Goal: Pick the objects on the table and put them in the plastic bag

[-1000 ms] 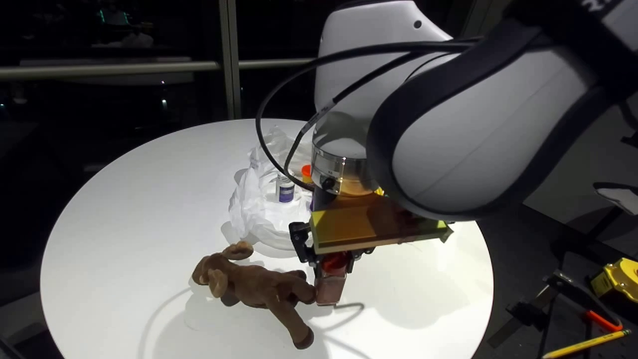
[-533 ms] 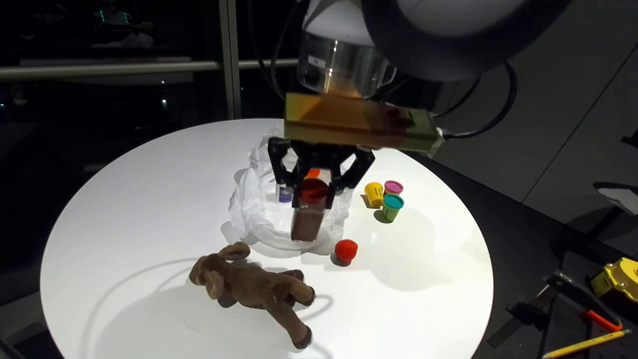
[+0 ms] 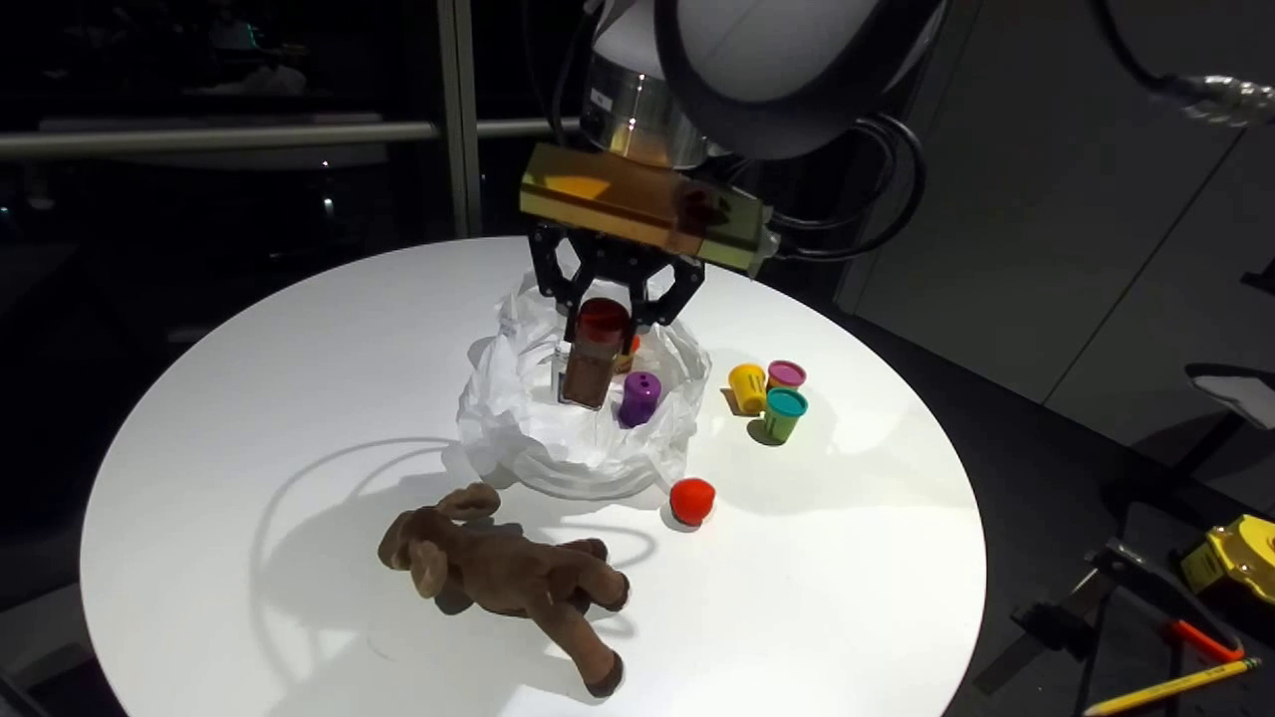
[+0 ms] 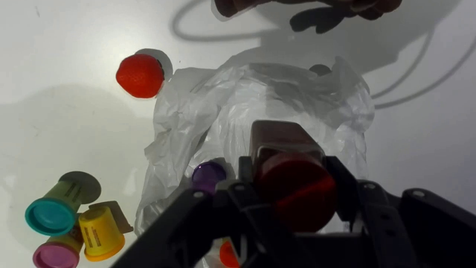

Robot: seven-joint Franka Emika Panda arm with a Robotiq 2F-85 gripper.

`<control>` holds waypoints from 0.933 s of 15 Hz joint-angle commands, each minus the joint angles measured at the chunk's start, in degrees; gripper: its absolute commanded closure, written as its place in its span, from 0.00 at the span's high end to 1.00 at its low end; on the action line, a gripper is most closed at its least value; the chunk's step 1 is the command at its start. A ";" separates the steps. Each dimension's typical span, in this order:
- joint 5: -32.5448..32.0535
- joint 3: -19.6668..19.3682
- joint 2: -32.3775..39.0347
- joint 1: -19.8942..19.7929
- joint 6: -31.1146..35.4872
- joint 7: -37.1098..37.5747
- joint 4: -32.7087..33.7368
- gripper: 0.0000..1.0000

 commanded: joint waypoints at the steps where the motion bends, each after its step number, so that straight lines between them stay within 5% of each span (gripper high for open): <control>1: -2.18 -2.51 5.28 1.08 1.37 6.11 5.85 0.25; 8: -8.54 -9.91 6.36 5.90 -0.94 21.41 10.53 0.25; 14: -15.60 -11.33 10.47 5.74 -1.74 30.26 17.62 0.25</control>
